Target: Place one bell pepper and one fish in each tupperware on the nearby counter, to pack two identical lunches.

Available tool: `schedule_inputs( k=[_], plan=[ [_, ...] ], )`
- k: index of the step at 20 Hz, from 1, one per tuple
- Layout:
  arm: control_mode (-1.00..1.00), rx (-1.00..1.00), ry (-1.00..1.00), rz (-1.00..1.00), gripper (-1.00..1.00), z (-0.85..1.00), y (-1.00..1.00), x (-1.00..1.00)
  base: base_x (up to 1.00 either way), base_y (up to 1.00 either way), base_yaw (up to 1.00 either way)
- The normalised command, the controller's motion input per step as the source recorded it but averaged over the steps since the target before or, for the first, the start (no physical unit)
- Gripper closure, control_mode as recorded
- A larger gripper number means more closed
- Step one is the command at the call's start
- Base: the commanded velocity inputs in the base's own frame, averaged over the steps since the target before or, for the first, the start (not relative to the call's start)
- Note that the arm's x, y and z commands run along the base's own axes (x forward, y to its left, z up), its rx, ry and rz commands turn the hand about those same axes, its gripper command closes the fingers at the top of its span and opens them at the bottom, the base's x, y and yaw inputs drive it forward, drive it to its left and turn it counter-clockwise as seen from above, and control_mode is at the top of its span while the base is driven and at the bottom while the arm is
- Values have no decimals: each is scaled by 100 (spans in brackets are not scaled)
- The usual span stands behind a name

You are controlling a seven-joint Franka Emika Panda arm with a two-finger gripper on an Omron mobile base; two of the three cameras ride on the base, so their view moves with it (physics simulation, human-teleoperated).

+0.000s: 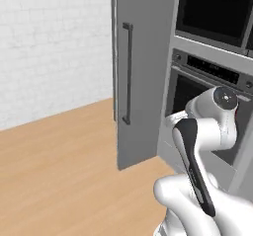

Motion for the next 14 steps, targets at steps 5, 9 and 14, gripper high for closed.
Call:
schedule_inputs(
  k=[5, 9, 14],
  plan=[
    [100, 0, 0, 0, -100, 0, 0, 0, 30, 100, 36],
    [100, 0, 0, 0, -100, 0, 0, 0, 88, 100, 23],
    [100, 0, 0, 0, -100, 0, 0, 0, 100, 100, 10]
  ],
)
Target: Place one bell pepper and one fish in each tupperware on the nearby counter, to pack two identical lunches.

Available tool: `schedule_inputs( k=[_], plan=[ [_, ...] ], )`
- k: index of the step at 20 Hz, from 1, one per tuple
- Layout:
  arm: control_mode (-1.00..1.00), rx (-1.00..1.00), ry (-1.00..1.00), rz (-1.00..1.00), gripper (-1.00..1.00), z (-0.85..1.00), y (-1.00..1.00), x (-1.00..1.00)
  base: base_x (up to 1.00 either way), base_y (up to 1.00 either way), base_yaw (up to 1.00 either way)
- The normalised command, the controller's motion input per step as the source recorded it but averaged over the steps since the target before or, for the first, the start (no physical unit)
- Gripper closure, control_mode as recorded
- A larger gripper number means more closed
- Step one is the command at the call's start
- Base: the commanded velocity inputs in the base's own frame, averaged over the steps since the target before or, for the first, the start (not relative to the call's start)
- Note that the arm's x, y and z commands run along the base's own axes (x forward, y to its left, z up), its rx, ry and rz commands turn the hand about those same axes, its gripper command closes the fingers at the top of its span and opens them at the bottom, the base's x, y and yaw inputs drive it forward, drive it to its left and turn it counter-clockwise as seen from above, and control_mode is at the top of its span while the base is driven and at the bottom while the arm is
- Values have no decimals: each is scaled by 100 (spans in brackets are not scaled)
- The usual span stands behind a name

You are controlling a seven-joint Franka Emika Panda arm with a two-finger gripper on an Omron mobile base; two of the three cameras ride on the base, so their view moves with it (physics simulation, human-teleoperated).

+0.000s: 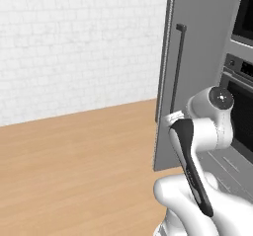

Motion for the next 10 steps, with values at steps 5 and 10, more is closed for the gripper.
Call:
schedule_inputs(
  k=[5, 10],
  plan=[
    [100, 0, 0, 0, -100, 0, 0, 0, 100, 100, 3],
    [100, 0, 0, 0, -100, 0, 0, 0, 44, -14, 13]
  ],
)
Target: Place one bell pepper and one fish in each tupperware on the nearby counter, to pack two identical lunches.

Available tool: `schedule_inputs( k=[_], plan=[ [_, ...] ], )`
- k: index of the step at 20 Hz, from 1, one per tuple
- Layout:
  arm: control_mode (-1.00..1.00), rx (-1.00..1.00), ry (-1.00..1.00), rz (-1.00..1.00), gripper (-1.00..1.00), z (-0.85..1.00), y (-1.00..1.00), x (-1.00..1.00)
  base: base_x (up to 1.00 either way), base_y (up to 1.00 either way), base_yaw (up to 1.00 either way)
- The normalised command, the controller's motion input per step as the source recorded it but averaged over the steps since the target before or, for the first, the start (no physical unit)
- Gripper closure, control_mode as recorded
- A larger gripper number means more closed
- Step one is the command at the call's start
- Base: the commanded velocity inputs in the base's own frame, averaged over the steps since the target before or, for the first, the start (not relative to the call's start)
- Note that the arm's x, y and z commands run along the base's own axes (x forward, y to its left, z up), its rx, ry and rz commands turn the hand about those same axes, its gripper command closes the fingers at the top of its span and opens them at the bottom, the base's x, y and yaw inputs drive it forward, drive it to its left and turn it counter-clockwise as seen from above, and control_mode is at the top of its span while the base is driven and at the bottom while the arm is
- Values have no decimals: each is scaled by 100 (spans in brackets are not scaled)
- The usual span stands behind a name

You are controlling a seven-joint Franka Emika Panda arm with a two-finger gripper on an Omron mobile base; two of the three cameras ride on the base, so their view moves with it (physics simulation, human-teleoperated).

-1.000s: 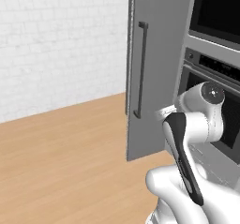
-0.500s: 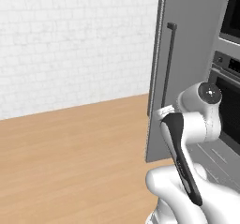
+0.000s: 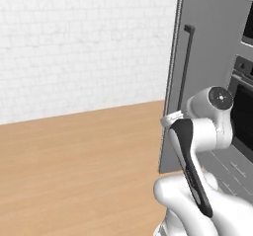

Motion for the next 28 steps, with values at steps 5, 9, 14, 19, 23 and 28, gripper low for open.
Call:
schedule_inputs(
  k=[5, 9, 14, 19, 23, 28],
  plan=[
    [100, 0, 0, 0, -100, 0, 0, 0, 100, 91, -3],
    [100, 0, 0, 0, -100, 0, 0, 0, 100, 100, -2],
    [100, 0, 0, 0, -100, 0, 0, 0, 100, 80, -3],
    [100, 0, 0, 0, -100, 0, 0, 0, 57, -37, 0],
    [100, 0, 0, 0, -100, 0, 0, 0, 100, 75, -2],
    [100, 0, 0, 0, -100, 0, 0, 0, 100, 99, -2]
  ],
)
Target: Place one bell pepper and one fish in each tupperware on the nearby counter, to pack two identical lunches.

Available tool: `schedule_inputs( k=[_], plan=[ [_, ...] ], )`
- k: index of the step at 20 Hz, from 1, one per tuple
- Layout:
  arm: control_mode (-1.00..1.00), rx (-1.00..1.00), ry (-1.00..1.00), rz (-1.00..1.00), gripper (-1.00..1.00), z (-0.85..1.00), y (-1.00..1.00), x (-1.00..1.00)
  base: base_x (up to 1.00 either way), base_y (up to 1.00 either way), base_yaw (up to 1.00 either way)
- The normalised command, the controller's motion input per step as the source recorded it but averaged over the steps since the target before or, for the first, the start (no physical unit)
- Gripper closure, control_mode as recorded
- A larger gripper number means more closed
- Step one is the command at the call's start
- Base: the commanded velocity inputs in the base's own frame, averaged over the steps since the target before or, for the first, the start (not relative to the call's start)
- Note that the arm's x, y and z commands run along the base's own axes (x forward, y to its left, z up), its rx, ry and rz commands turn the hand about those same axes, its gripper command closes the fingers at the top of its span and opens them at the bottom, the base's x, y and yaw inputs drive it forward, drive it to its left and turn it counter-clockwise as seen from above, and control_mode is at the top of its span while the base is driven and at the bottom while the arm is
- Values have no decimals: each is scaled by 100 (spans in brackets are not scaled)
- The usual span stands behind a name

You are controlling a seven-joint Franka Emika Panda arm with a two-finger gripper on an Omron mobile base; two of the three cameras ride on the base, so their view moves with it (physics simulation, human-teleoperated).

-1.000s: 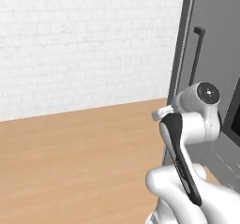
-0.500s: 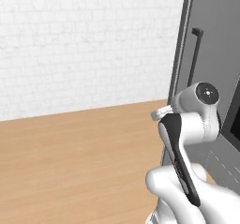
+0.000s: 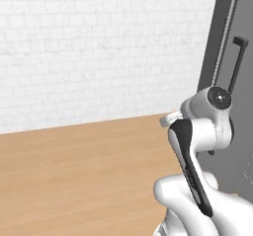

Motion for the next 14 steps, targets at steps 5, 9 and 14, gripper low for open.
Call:
schedule_inputs(
  k=[5, 9, 14],
  plan=[
    [100, 0, 0, 0, -100, 0, 0, 0, 100, 95, -3],
    [100, 0, 0, 0, -100, 0, 0, 0, 48, -27, -2],
    [100, 0, 0, 0, -100, 0, 0, 0, 93, 22, -3]
  ],
)
